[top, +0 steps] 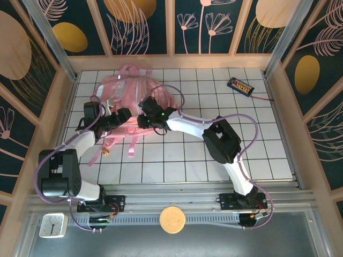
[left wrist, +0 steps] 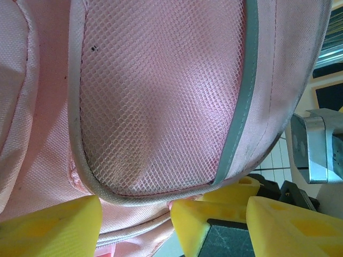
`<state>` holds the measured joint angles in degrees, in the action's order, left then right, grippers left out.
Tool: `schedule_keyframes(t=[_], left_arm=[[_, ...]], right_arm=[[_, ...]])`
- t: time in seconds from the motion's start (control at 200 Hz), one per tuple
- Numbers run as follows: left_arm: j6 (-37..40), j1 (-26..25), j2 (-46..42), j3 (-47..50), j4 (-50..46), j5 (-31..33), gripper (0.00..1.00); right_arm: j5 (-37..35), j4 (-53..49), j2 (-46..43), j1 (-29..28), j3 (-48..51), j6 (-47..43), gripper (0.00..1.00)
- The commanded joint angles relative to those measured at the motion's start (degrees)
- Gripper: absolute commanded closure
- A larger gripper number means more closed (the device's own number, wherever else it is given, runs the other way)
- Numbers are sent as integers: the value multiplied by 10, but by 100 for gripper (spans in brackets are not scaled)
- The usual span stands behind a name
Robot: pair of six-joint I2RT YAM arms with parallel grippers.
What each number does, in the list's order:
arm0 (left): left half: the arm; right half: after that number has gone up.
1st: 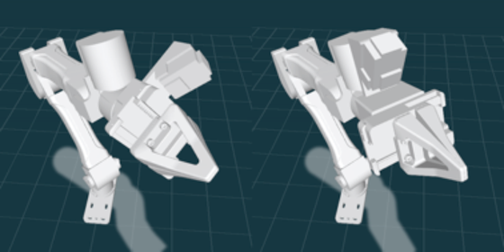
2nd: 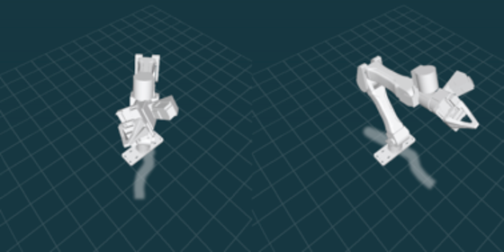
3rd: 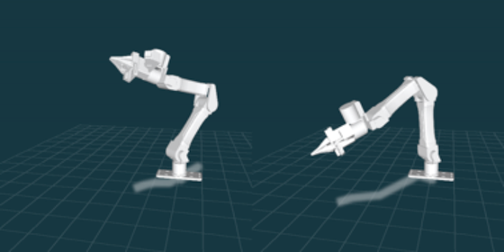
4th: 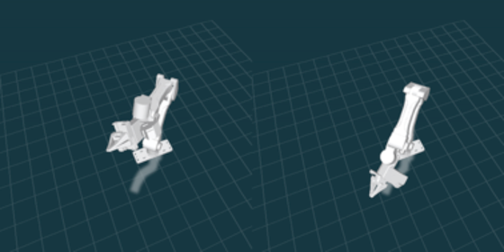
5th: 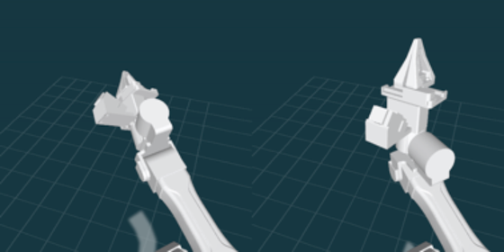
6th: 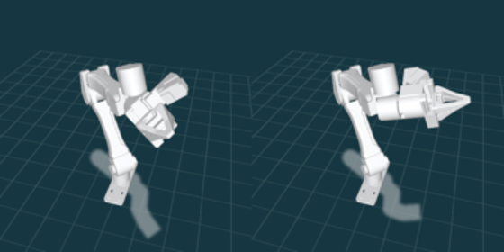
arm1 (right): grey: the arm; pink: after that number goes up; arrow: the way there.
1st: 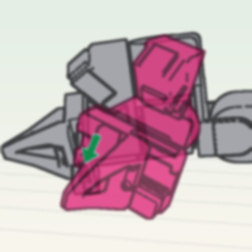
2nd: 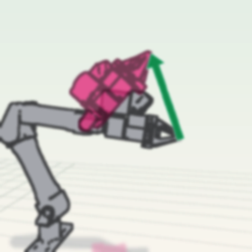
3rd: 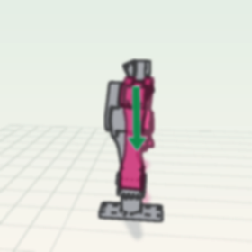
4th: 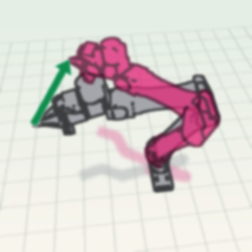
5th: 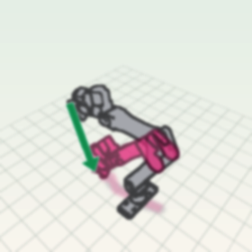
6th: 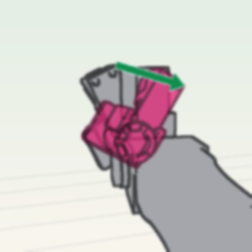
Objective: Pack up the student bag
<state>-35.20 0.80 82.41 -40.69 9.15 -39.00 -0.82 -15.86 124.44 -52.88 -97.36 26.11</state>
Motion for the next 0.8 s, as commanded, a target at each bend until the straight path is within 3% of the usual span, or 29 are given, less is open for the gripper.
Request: schedule_keyframes(t=[0.0,0.07,0.185,0.26,0.325,0.39,0.54,0.575,0.59,0.696,0.796], left_arm=[[15,-4,-4,5,0,-23,29],[16,-4,-3,4,-3,-23,29],[15,-4,-1,4,-3,-24,29],[15,-4,-1,4,-3,-24,29],[14,-4,-6,5,-6,-20,29],[14,-4,-17,4,-17,-13,29],[5,-4,-72,-10,-120,58,23],[-12,-4,-93,-4,-145,76,4],[-20,-4,-102,-2,-153,82,2],[-78,-4,-175,24,-202,109,1],[-166,-4,-219,85,-162,91,1]], right_arm=[[-34,10,17,-12,-12,13,64],[-49,23,16,-16,-12,19,53],[-52,28,29,-17,-24,28,53],[-55,10,42,-14,-38,30,64],[-54,2,45,-11,-37,31,84],[-50,0,38,-9,-32,31,91],[-36,-29,17,-6,-33,20,100],[-33,-31,9,-4,-30,17,100],[-30,-31,6,-3,-29,17,100],[-4,-38,-4,5,-29,24,100],[26,-30,-18,12,-23,33,100]])
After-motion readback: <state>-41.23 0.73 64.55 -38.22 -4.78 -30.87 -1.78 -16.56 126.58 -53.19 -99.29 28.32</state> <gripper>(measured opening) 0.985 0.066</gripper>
